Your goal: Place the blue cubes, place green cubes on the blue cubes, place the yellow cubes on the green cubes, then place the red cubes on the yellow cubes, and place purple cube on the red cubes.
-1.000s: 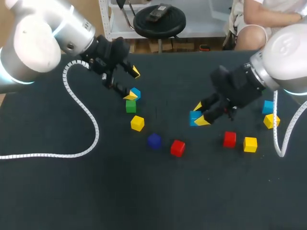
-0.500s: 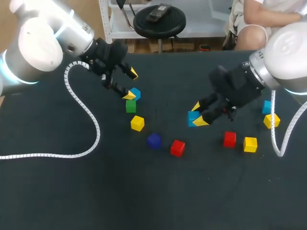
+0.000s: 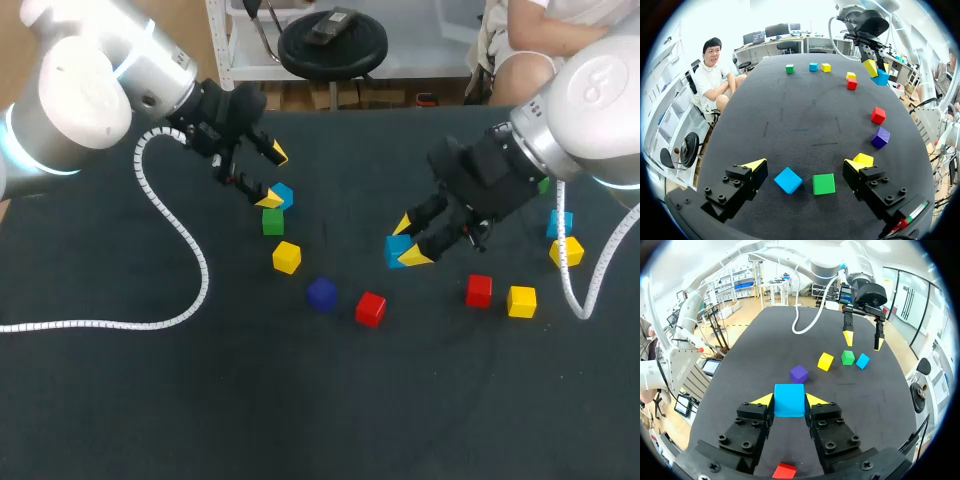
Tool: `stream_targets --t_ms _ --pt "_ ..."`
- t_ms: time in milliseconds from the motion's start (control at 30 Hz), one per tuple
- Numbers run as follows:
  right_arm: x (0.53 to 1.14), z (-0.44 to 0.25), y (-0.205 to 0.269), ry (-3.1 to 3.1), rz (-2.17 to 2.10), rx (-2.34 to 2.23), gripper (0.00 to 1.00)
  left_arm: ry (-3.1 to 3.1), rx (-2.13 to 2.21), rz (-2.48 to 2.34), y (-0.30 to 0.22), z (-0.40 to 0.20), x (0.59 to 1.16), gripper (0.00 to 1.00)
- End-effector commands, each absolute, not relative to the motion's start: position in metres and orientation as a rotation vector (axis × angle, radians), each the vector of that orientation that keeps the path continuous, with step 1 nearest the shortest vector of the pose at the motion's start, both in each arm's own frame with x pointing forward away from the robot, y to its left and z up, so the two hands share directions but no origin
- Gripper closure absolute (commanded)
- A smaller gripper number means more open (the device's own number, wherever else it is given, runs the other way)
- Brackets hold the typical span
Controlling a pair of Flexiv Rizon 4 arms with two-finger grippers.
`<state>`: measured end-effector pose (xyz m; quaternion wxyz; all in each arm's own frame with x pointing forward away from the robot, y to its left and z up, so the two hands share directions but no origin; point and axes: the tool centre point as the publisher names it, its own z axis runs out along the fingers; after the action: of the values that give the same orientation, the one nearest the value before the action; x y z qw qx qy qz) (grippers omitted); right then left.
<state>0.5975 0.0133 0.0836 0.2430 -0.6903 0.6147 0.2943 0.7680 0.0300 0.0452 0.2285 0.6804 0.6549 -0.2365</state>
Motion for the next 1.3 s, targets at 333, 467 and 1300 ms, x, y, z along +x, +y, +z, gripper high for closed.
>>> stream_targets --t_ms 333,467,1300 --pt "0.596 0.084 0.013 1.680 0.802 -1.885 1.00 1.802 1.875 -0.653 0.030 0.045 0.769 0.00" --pt "0.596 0.084 0.013 1.680 0.802 -1.885 1.00 1.802 1.875 -0.653 0.030 0.045 0.769 0.00" --pt "0.655 0.054 0.028 1.811 0.664 -1.723 1.00 1.802 1.875 -0.653 0.030 0.045 0.769 0.00"
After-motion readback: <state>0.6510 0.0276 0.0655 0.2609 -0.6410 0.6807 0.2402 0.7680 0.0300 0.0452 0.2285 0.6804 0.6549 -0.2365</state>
